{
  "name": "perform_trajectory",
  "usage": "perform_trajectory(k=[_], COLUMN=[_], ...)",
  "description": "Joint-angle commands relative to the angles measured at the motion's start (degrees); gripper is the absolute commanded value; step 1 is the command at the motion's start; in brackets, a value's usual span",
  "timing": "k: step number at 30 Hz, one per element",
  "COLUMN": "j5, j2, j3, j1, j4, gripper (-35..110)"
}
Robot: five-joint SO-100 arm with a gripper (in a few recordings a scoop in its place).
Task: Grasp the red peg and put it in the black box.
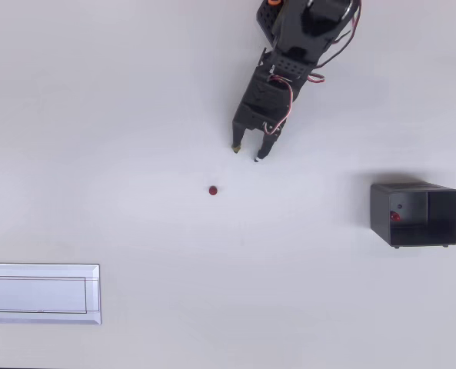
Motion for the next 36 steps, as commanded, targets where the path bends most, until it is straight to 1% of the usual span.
perform_trajectory(k=[1, 3, 11, 25, 36], j5=[-1.14, -1.85, 0.09, 0.62, 1.05], j2=[3.43, 5.1, 12.57, 18.46, 27.86], j3=[2.46, 3.16, 8.7, 15.38, 20.3], j1=[0.26, 0.26, 0.62, 3.6, 4.13], j4=[-5.62, -7.47, -7.47, -7.47, -16.7], gripper=[19, 19, 19, 18, 21])
